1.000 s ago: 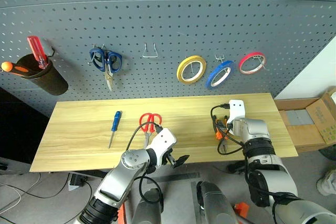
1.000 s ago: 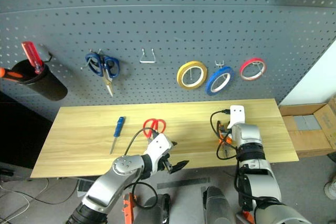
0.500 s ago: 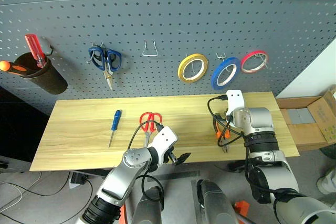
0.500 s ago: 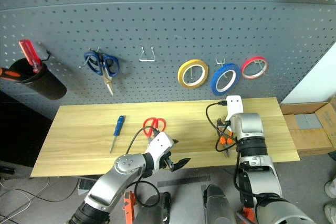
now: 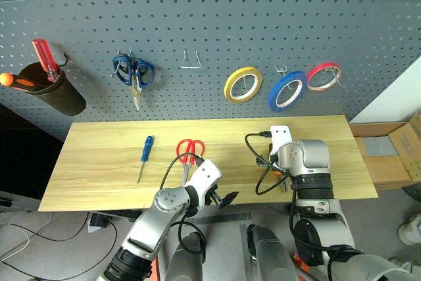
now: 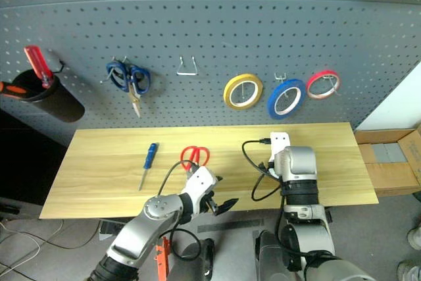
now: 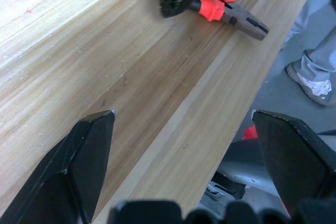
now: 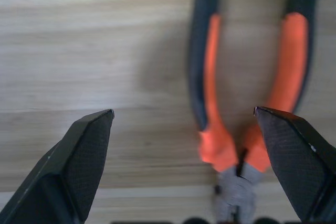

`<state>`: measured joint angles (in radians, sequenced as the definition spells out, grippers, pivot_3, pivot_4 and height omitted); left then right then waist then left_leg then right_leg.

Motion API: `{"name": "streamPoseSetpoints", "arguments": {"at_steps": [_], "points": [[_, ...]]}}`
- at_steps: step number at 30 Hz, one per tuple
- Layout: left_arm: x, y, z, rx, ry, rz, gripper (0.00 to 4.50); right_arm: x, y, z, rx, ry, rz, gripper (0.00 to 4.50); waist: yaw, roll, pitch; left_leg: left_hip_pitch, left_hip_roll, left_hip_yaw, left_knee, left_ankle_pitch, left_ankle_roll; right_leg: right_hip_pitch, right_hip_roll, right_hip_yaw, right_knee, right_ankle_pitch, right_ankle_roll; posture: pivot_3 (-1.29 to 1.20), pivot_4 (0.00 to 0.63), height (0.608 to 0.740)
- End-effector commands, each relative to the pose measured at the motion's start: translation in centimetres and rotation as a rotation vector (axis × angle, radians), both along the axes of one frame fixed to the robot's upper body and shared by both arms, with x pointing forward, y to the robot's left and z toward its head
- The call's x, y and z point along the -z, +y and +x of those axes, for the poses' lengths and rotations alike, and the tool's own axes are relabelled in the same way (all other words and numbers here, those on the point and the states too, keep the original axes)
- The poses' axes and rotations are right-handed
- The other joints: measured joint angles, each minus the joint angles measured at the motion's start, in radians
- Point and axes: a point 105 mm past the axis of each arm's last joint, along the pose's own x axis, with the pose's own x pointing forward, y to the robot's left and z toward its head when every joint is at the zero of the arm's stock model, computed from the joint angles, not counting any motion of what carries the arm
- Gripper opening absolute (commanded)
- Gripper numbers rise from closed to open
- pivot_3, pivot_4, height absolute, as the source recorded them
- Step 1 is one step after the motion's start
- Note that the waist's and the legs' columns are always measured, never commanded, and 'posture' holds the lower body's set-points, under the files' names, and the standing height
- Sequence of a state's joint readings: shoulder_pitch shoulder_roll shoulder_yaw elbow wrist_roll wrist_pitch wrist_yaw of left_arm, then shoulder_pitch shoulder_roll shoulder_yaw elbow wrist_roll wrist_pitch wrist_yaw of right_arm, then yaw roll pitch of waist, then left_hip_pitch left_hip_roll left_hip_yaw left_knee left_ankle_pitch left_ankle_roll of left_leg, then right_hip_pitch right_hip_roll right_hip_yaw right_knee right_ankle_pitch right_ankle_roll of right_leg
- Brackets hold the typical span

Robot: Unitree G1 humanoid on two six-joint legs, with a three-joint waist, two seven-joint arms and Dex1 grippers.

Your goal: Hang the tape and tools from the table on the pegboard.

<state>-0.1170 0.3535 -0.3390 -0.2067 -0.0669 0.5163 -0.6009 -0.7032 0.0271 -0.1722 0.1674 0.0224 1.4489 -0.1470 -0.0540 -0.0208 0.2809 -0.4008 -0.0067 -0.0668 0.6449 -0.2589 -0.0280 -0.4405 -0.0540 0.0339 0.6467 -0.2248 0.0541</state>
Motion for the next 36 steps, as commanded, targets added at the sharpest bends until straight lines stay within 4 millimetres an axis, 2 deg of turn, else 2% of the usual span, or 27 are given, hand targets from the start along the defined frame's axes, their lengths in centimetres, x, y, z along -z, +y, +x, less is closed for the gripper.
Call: {"name": "streamPoseSetpoints", "arguments": {"at_steps": [1,3,9,13,20,30,36], "points": [[-1.1,-0.4,-0.2,0.014,-0.037,-0.024,4.5,-0.4,-0.2,-0.2,-0.008,-0.031,-0.017,4.47,0.0,0.0,0.0,0.0,0.0,0.0,0.0,0.0,0.0,0.0,0.0,0.0,0.0,0.0,0.0,0.02,0.287,0.74],[-1.1,-0.3,-0.2,0.013,-0.037,-0.024,4.5,-0.5,-0.4,-0.2,-0.014,-0.042,-0.027,4.47,-0.001,0.0,0.0,0.0,0.0,0.0,0.0,0.0,0.0,0.0,0.0,0.0,0.0,0.0,0.0,0.01,0.29,0.74],[-1.1,-0.5,-0.1,0.018,-0.036,-0.026,4.5,-2.7,-0.3,0.5,-0.017,-0.105,-0.036,4.47,-0.004,0.0,0.0,0.0,0.0,0.001,0.0,0.0,0.0,0.0,0.001,0.0,0.0,0.0,0.0,0.0,0.294,0.74],[-1.2,-0.6,0.0,0.02,-0.039,-0.028,4.5,-2.8,0.0,0.4,-0.016,-0.104,-0.033,4.47,-0.004,0.0,0.0,0.0,0.001,0.0,0.0,0.0,0.0,0.0,0.001,0.0,0.0,0.0,0.0,0.0,0.295,0.74],[-1.2,-0.2,-0.1,0.018,-0.036,-0.022,4.5,-1.0,-0.6,-0.4,0.032,-0.042,-0.025,4.47,-0.003,0.0,0.0,0.0,0.0,0.0,0.0,0.0,0.0,0.0,0.0,0.0,0.0,0.0,0.0,0.01,0.306,0.74],[-1.2,-0.2,-0.4,0.022,-0.026,-0.019,4.5,0.3,-2.2,-0.1,0.061,-0.038,-0.047,4.47,-0.004,0.001,0.002,0.0,0.0,0.001,0.0,0.0,0.0,0.0,0.001,0.0,0.0,0.0,0.0,0.01,0.315,0.74],[-1.3,0.0,-0.3,0.021,-0.028,-0.014,4.5,1.4,-0.6,0.3,0.038,-0.017,0.106,4.47,-0.004,0.001,0.008,0.0,0.0,0.001,0.0,0.0,0.0,0.0,0.001,0.001,0.0,0.0,0.0,0.02,0.322,0.74]]}}
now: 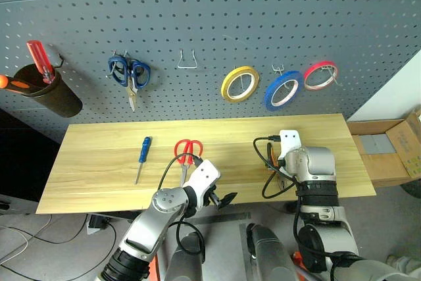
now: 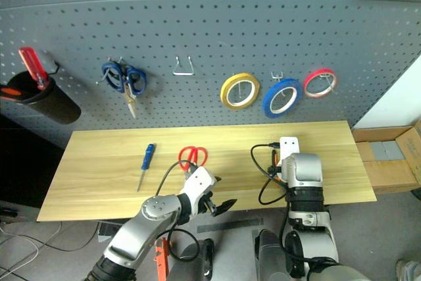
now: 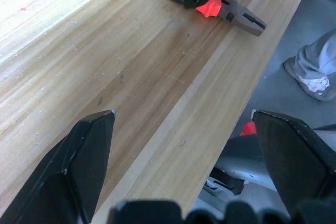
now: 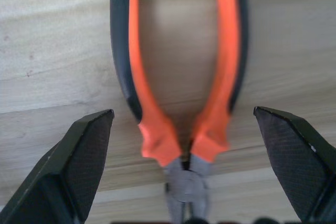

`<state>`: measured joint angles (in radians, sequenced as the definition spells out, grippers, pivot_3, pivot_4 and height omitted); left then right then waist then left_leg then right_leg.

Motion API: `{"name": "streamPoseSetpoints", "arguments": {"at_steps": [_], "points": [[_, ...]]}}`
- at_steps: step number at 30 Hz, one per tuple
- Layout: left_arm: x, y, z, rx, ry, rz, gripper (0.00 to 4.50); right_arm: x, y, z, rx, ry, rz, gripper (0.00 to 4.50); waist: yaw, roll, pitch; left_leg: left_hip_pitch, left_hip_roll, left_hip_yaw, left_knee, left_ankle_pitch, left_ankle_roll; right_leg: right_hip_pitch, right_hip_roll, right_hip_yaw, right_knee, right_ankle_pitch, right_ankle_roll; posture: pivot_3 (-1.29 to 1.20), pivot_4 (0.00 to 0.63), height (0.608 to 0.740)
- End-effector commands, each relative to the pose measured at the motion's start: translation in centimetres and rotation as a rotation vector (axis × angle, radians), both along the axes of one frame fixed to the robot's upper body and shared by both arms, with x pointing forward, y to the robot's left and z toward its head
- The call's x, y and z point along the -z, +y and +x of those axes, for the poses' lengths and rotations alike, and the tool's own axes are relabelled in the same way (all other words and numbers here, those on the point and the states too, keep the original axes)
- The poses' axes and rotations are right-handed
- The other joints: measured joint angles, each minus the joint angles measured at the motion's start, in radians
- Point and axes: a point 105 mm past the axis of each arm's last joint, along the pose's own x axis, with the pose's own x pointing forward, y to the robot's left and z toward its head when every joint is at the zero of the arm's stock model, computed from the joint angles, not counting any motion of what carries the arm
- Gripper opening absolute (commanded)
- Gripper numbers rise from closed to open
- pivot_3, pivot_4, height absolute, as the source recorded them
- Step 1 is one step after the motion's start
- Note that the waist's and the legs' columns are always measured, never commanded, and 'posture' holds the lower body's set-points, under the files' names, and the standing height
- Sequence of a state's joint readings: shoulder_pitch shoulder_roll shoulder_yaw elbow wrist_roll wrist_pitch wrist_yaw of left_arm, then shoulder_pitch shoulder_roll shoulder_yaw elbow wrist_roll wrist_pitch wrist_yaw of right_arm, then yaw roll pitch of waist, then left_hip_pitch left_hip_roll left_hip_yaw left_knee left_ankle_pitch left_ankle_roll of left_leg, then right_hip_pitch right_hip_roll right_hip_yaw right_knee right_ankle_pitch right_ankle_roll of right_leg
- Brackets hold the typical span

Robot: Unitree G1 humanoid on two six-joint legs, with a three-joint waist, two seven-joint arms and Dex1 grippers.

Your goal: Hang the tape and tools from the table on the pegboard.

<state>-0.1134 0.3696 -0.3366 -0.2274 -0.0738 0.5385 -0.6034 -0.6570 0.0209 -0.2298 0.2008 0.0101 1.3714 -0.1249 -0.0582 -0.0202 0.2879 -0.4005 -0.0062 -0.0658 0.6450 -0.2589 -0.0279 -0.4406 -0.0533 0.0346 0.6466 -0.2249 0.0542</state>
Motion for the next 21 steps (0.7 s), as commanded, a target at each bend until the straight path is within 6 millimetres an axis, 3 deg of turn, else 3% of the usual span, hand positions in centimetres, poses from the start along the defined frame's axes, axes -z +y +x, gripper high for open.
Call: {"name": "streamPoseSetpoints", "arguments": {"at_steps": [1,6,12,21], "points": [[-1.2,-0.2,-0.3,0.023,-0.034,-0.022,4.5,0.0,0.6,0.7,-0.017,-0.024,0.074,4.47,0.0,0.0,0.002,0.0,0.0,0.0,0.0,0.0,0.0,0.0,0.0,0.0,0.0,0.0,0.0,0.02,0.326,0.74],[-1.4,0.1,-0.8,0.037,-0.02,-0.021,4.5,0.8,0.6,1.5,-0.025,-0.036,0.136,4.47,0.0,-0.002,0.005,0.0,0.0,0.0,0.0,0.0,0.0,0.001,0.0,0.0,0.0,0.0,0.0,0.03,0.347,0.74],[-1.7,0.3,-0.9,0.053,-0.017,-0.01,4.5,2.0,-0.4,2.1,-0.081,-0.031,0.085,4.47,0.001,-0.004,0.007,0.002,0.0,0.0,0.0,0.0,0.0,0.003,0.0,0.0,-0.001,0.0,0.0,0.05,0.358,0.74],[-1.9,0.3,-0.3,0.057,-0.026,-0.003,4.5,2.6,0.6,2.1,-0.203,-0.024,0.092,4.47,0.001,-0.009,0.009,0.003,0.0,0.0,0.001,0.0,0.0,0.004,0.0,0.0,-0.001,0.0,0.001,0.04,0.351,0.74]]}}
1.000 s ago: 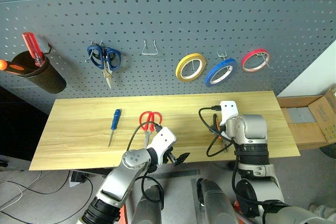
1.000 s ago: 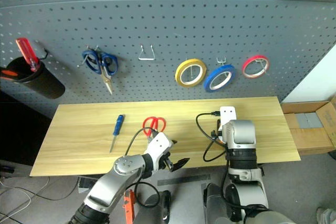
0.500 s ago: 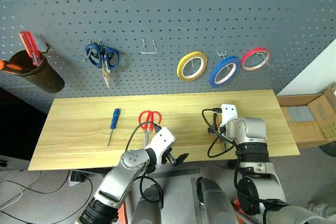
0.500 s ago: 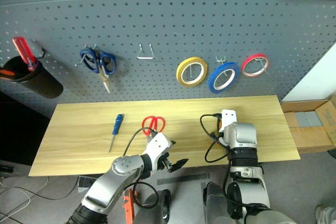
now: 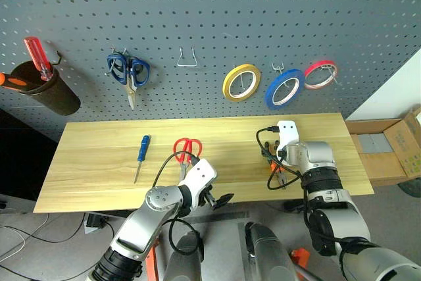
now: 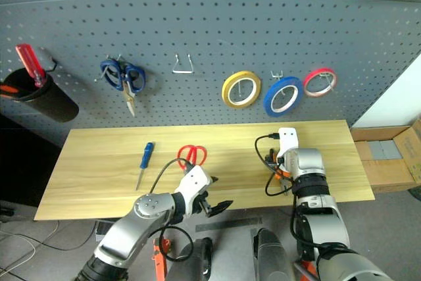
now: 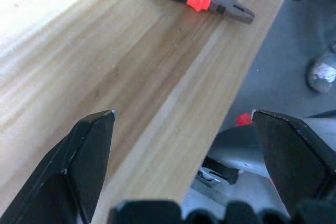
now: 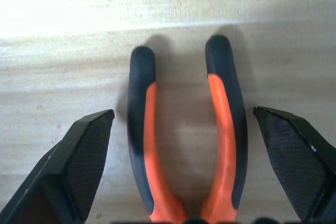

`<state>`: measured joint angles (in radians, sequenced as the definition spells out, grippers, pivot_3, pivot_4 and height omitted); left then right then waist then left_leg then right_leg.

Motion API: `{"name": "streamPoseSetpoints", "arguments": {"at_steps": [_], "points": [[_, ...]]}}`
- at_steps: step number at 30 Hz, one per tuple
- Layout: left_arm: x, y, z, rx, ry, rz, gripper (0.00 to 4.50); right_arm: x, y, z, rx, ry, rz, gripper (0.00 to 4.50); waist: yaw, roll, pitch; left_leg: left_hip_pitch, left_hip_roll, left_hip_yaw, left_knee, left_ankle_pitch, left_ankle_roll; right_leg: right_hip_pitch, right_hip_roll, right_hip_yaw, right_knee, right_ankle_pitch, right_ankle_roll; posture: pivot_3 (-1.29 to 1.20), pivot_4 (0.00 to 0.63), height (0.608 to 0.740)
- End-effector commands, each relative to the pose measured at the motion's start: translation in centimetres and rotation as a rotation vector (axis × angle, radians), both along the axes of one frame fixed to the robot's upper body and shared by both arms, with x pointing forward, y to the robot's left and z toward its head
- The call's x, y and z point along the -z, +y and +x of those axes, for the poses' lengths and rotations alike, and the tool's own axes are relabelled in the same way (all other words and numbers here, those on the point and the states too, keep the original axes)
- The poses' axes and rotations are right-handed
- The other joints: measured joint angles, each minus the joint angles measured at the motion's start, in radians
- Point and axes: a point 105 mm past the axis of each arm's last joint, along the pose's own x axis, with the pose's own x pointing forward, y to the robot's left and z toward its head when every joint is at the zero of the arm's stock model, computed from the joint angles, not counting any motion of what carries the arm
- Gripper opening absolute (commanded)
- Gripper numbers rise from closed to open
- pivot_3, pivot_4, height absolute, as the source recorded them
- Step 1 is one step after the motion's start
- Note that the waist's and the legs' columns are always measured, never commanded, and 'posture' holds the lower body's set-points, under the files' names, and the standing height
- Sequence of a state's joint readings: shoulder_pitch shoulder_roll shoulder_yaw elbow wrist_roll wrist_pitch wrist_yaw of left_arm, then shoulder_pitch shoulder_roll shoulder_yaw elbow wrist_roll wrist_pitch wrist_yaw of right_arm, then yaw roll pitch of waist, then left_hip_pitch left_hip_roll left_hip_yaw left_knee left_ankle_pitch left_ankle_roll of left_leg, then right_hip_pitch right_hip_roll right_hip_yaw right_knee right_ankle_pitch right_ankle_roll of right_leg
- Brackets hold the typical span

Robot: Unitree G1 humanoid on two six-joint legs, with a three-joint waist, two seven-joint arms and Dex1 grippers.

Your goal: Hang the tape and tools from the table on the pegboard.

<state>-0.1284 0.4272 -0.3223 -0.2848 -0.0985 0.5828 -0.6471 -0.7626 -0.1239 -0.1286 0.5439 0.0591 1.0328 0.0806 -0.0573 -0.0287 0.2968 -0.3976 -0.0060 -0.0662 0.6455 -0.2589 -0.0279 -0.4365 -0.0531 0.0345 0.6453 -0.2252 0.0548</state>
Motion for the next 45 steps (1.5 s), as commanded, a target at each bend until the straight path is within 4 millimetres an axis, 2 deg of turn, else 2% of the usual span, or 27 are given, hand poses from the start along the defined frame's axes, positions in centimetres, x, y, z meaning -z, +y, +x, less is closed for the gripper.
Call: {"name": "streamPoseSetpoints", "arguments": {"at_steps": [1,4,7,10,11,18,23,25,28,32,35,36,40,45], "points": [[-0.7,-0.5,-0.1,0.029,-0.028,-0.012,4.5,2.8,1.0,-2.0,-0.074,0.111,0.049,4.47,0.0,0.0,0.0,0.0,0.0,0.0,0.0,0.0,0.0,0.0,0.0,0.0,0.0,0.0,0.0,0.04,0.35,0.74],[-0.2,-0.5,-0.5,0.063,-0.041,0.031,4.5,3.4,0.7,-2.6,-0.092,0.139,0.037,4.47,0.0,0.0,0.0,0.0,0.0,0.0,0.0,0.0,0.0,0.0,0.0,0.0,0.0,0.0,0.0,0.04,0.348,0.74],[-0.4,-0.7,-0.3,0.041,-0.032,-0.005,4.5,3.5,0.5,-2.8,-0.096,0.142,0.032,3.87,0.001,0.0,0.0,0.0,0.0,-0.001,0.0,0.0,0.0,0.0,0.0,0.0,0.0,0.0,0.0,0.04,0.344,0.74],[-0.5,-0.7,-0.2,0.036,-0.033,-0.005,4.5,3.2,0.5,-2.8,-0.102,0.139,0.034,2.91,0.001,-0.001,0.0,0.0,0.0,0.0,0.0,0.0,0.0,0.0,0.0,0.0,0.0,0.0,0.0,0.04,0.335,0.74],[-0.4,-0.6,-0.2,0.035,-0.034,-0.005,4.5,3.2,0.5,-2.8,-0.104,0.137,0.034,2.72,0.001,-0.001,0.0,0.0,0.0,-0.001,0.0,0.0,0.0,0.0,0.0,0.0,0.0,0.0,0.0,0.04,0.332,0.74],[-0.6,-0.9,0.3,0.031,-0.057,-0.011,4.5,1.8,1.4,-1.9,-0.193,0.064,0.016,2.72,0.001,-0.002,-0.001,0.0,0.0,-0.001,0.0,0.0,0.0,0.0,0.0,0.0,0.0,0.0,0.0,0.04,0.297,0.74],[-2.0,-1.0,0.0,-0.008,-0.061,-0.103,4.5,-2.4,4.6,-2.3,-0.49,-0.155,0.041,2.72,0.0,-0.002,-0.001,-0.003,0.0,-0.001,-0.001,0.0,0.0,-0.003,0.0,0.0,0.0,0.0,0.0,0.04,0.26,0.74],[-2.5,-0.9,-0.7,-0.017,-0.043,-0.147,4.5,-4.5,6.0,-2.9,-0.588,-0.264,0.059,2.72,0.002,-0.001,-0.001,-0.004,0.0,-0.001,-0.001,0.0,0.0,-0.005,0.0,0.0,0.0,0.0,0.0,0.03,0.251,0.74],[-4.1,-0.3,-2.7,-0.034,-0.037,-0.219,4.5,-9.3,8.8,-4.8,-0.742,-0.525,0.114,2.72,0.002,-0.001,-0.001,-0.005,0.0,-0.004,-0.001,-0.001,-0.002,-0.006,-0.001,0.0,0.0,0.0,0.0,0.04,0.227,0.74],[-6.1,1.0,-3.9,-0.112,-0.066,-0.274,4.5,-13.3,10.9,-5.9,-0.737,-0.695,0.232,2.72,0.01,-0.002,-0.004,-0.005,0.0,-0.006,-0.001,-0.001,-0.004,-0.006,-0.001,-0.001,0.0,0.0,0.0,0.07,0.209,0.74],[-7.5,2.4,-3.9,-0.21,-0.136,-0.279,4.5,-16.8,12.6,-6.3,-0.709,-0.834,0.326,2.72,0.019,-0.002,-0.009,-0.005,0.0,-0.008,-0.001,0.001,-0.008,-0.005,-0.001,-0.002,0.0,0.0,0.0,0.08,0.188,0.74],[-7.8,2.6,-3.7,-0.235,-0.151,-0.282,4.5,-17.5,12.8,-6.2,-0.702,-0.861,0.344,2.72,0.026,-0.002,-0.009,-0.005,0.0,-0.008,-0.001,0.001,-0.009,-0.005,-0.001,-0.002,0.0,0.0,0.0,0.1,0.18,0.74],[-9.8,4.1,-2.7,-0.379,-0.274,-0.307,4.5,-23.9,13.9,-6.0,-0.607,-1.136,0.449,2.72,0.042,-0.004,-0.02,-0.006,-0.001,-0.008,0.0,0.005,-0.014,-0.005,-0.001,-0.004,0.0,0.002,0.0,0.14,0.14,0.74],[-11.1,4.4,-0.1,-0.464,-0.357,-0.342,4.5,-28.5,14.5,-5.0,-0.526,-1.382,0.419,2.72,0.07,-0.004,-0.061,-0.006,0.0,-0.008,-0.002,0.008,-0.02,-0.004,-0.001,-0.009,0.0,0.003,-0.002,0.16,0.099,0.74]]}}
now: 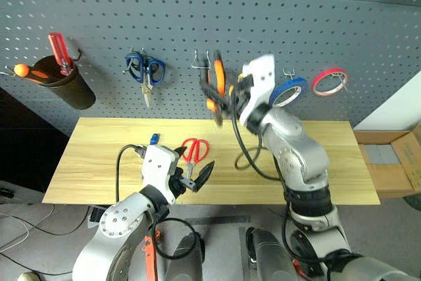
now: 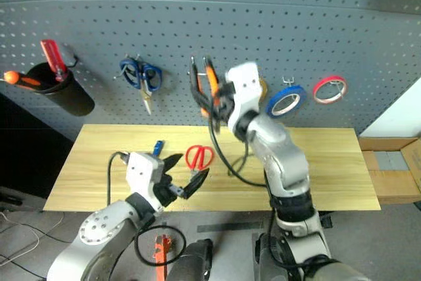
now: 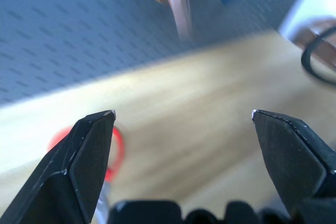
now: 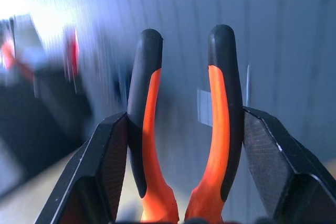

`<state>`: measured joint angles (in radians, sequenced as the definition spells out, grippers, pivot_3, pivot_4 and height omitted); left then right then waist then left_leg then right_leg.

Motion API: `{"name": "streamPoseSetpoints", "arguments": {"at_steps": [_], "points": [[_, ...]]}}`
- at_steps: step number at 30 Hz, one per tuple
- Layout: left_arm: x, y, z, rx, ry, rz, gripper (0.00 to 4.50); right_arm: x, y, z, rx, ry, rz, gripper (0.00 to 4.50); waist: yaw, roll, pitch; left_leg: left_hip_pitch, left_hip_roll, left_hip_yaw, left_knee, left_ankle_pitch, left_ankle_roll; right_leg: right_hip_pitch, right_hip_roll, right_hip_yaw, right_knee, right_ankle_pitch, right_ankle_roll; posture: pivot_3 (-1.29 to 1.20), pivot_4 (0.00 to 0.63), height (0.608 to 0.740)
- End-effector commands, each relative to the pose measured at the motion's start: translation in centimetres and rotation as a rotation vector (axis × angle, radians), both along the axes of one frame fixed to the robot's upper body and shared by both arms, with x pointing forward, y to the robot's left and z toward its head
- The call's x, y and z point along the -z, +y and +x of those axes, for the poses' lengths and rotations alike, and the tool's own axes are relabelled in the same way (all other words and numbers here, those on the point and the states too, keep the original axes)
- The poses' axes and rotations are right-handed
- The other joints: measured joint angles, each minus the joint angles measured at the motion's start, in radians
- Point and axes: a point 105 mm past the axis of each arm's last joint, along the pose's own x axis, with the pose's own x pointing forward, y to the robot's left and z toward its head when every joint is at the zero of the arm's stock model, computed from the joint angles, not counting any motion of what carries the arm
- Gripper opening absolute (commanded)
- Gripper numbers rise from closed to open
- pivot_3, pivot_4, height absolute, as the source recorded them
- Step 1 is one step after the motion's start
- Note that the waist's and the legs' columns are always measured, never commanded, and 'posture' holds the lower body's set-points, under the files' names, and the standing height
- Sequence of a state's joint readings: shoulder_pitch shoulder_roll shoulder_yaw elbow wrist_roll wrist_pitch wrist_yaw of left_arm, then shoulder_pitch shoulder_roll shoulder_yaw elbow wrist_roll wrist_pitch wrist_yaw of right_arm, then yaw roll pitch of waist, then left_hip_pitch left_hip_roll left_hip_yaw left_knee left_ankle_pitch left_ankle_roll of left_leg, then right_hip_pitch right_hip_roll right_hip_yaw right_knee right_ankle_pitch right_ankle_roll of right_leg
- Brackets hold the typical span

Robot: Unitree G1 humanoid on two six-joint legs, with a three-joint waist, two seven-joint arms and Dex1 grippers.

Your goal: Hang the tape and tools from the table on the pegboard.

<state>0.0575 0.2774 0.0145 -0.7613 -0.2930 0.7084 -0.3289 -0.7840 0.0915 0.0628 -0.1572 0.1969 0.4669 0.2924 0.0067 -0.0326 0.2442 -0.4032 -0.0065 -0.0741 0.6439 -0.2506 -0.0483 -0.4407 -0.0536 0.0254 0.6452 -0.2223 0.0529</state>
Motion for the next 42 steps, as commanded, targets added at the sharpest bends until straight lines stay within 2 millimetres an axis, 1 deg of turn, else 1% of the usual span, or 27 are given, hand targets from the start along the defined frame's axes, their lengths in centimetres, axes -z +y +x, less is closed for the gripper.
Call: {"name": "streamPoseSetpoints", "arguments": {"at_steps": [1,4,8,11,14,15,17,21,24,27,32,34,35,37,40,42], "points": [[-1.6,0.1,1.5,-0.042,-0.092,-0.007,4.5,-3.7,0.0,0.0,0.065,-0.181,0.079,2.72,0.01,-0.001,-0.017,0.0,0.0,-0.001,0.0,0.0,0.0,0.0,0.0,-0.002,0.0,0.0,0.0,0.15,0.094,0.74],[-2.1,0.2,3.1,-0.043,-0.124,0.002,4.5,-5.0,0.1,1.1,0.127,-0.251,0.107,2.72,0.017,0.0,-0.036,0.0,0.0,-0.001,0.0,0.001,-0.001,0.002,0.0,-0.003,0.0,0.001,-0.002,0.15,0.088,0.74],[-2.7,0.8,5.8,-0.062,-0.158,0.02,4.5,-4.8,0.5,2.6,0.166,-0.285,0.11,2.72,0.017,-0.002,-0.047,0.003,0.0,-0.002,0.0,0.001,-0.001,0.006,0.0,-0.005,0.0,0.001,-0.002,0.14,0.085,0.74],[-2.9,0.9,7.3,-0.061,-0.163,0.025,4.5,-4.5,0.9,3.4,0.183,-0.294,0.114,2.72,0.016,-0.002,-0.048,0.004,0.001,-0.003,0.0,0.002,-0.001,0.007,0.001,-0.006,0.001,0.001,-0.003,0.14,0.095,0.74],[-3.1,1.1,9.2,-0.062,-0.161,0.042,4.5,-3.9,1.6,4.1,0.198,-0.287,0.114,2.72,0.016,-0.002,-0.048,0.003,0.001,-0.004,0.0,0.002,-0.002,0.006,0.001,-0.006,0.001,0.001,-0.003,0.14,0.132,0.74],[-3.4,1.2,9.5,-0.067,-0.168,0.041,4.5,-3.8,1.8,4.2,0.198,-0.288,0.116,2.72,0.016,-0.002,-0.047,0.003,0.001,-0.004,0.0,0.002,-0.002,0.006,0.001,-0.006,0.001,0.001,-0.003,0.15,0.156,0.74],[-4.1,1.5,10.0,-0.08,-0.179,0.028,4.5,-3.8,2.2,4.2,0.192,-0.287,0.125,2.72,0.014,-0.001,-0.045,0.003,0.001,-0.004,0.0,0.002,-0.002,0.005,0.001,-0.006,0.001,0.001,-0.003,0.15,0.182,0.74],[-4.4,1.5,10.8,-0.078,-0.179,0.033,4.5,-4.2,2.9,4.1,0.171,-0.287,0.147,2.72,0.014,0.001,-0.04,0.002,0.001,-0.004,-0.001,0.001,0.0,0.003,0.001,-0.007,0.001,0.001,-0.004,0.16,0.213,0.74],[-4.8,1.2,11.1,-0.063,-0.182,0.034,4.5,-4.7,3.2,4.0,0.17,-0.294,0.165,2.72,0.014,0.003,-0.031,0.002,0.002,-0.005,-0.001,0.0,0.002,0.003,0.001,-0.009,0.002,0.0,-0.005,0.17,0.234,0.74],[-4.8,1.2,11.1,-0.058,-0.18,0.035,4.5,-4.9,3.4,4.1,0.175,-0.293,0.179,2.72,0.012,0.004,-0.016,0.003,0.001,-0.005,0.0,0.0,0.002,0.004,0.001,-0.009,0.004,0.0,-0.005,0.16,0.265,0.74],[-4.3,1.3,10.5,-0.053,-0.163,0.037,4.5,-4.7,3.6,4.2,0.184,-0.29,0.192,2.72,0.009,0.005,0.001,0.002,0.001,-0.006,0.0,0.0,0.003,0.003,0.001,-0.009,0.004,0.0,-0.006,0.18,0.269,0.74],[-4.3,1.4,10.1,-0.061,-0.159,0.033,4.5,-3.5,3.6,4.3,0.187,-0.282,0.192,2.72,0.01,0.004,0.004,0.002,0.002,-0.006,-0.001,0.0,0.002,0.002,0.0,-0.009,0.003,0.0,-0.006,0.2,0.266,0.74],[-4.3,1.5,9.9,-0.067,-0.156,0.032,4.5,-3.0,3.6,4.3,0.193,-0.282,0.191,2.72,0.01,0.004,0.005,0.002,0.002,-0.005,-0.001,0.0,0.002,0.002,0.0,-0.009,0.003,0.0,-0.006,0.21,0.254,0.74],[-4.1,1.3,9.4,-0.068,-0.149,0.039,4.5,-1.7,3.7,4.5,0.207,-0.273,0.167,2.72,0.012,0.004,0.006,0.001,0.002,-0.006,-0.001,0.0,0.002,0.001,0.0,-0.009,0.003,0.0,-0.006,0.23,0.26,0.74],[-4.0,1.4,8.7,-0.071,-0.135,0.039,4.5,-0.7,3.8,4.9,0.222,-0.253,0.149,2.72,0.016,0.004,0.011,0.001,0.002,-0.006,-0.001,0.0,0.002,0.001,0.0,-0.009,0.004,0.0,-0.006,0.24,0.278,0.74],[-3.7,1.5,8.2,-0.07,-0.123,0.046,4.5,-0.2,4.0,4.9,0.223,-0.236,0.147,2.72,0.016,0.004,0.013,0.001,0.002,-0.006,-0.001,0.0,0.002,0.002,0.0,-0.009,0.004,-0.001,-0.006,0.24,0.267,0.74]]}}
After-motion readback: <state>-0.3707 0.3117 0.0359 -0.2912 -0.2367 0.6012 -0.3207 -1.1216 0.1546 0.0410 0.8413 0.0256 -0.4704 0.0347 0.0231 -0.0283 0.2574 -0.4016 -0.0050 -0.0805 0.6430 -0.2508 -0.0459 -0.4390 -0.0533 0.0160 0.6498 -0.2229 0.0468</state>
